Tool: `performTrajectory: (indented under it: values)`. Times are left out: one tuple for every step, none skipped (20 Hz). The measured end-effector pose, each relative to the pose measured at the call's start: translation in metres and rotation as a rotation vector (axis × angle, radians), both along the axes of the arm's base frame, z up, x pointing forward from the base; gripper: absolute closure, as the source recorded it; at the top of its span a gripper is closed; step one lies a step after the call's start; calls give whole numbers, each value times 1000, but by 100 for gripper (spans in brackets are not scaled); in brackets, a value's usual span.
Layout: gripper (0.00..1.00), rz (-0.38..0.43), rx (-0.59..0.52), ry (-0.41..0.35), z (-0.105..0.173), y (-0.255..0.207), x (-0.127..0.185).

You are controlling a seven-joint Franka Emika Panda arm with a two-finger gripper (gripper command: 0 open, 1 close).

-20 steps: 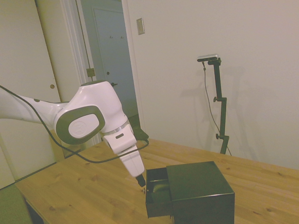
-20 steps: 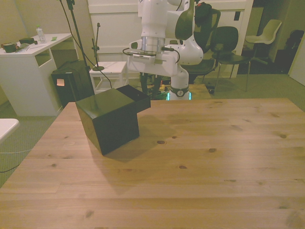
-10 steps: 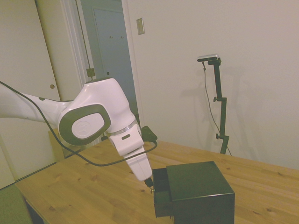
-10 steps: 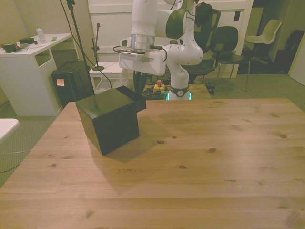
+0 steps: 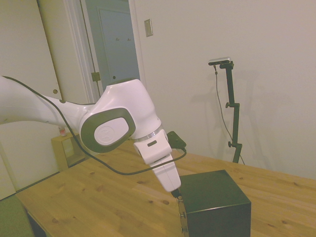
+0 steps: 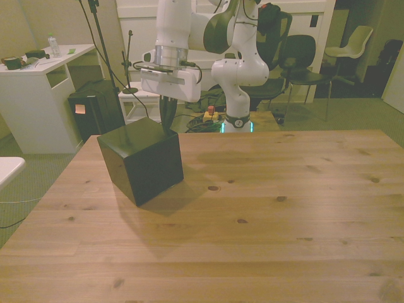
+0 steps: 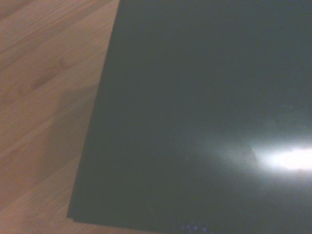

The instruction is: Close the top drawer

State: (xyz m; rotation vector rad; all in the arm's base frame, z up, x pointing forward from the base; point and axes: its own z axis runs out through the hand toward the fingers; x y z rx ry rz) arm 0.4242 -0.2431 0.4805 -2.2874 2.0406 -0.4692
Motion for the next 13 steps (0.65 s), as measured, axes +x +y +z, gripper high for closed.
performTrajectory:
  values:
    - [100,4,1,3,-2,1,2]
    - [100,9,2,7,-4,3,3]
    - [100,16,2,9,-5,7,5]
    - [100,26,2,12,-6,11,7]
    - [100,40,2,15,-7,18,10]
    - [100,58,3,19,-9,27,12]
    - [100,80,3,25,-11,38,14]
    - [100,103,4,32,-15,51,14]
    - [100,130,6,39,-17,66,13]
    - [100,157,8,46,-20,82,10]
    - [100,181,9,51,-23,98,6]
    - [100,205,12,57,-24,115,1]
    - [100,229,16,62,-23,131,-4]
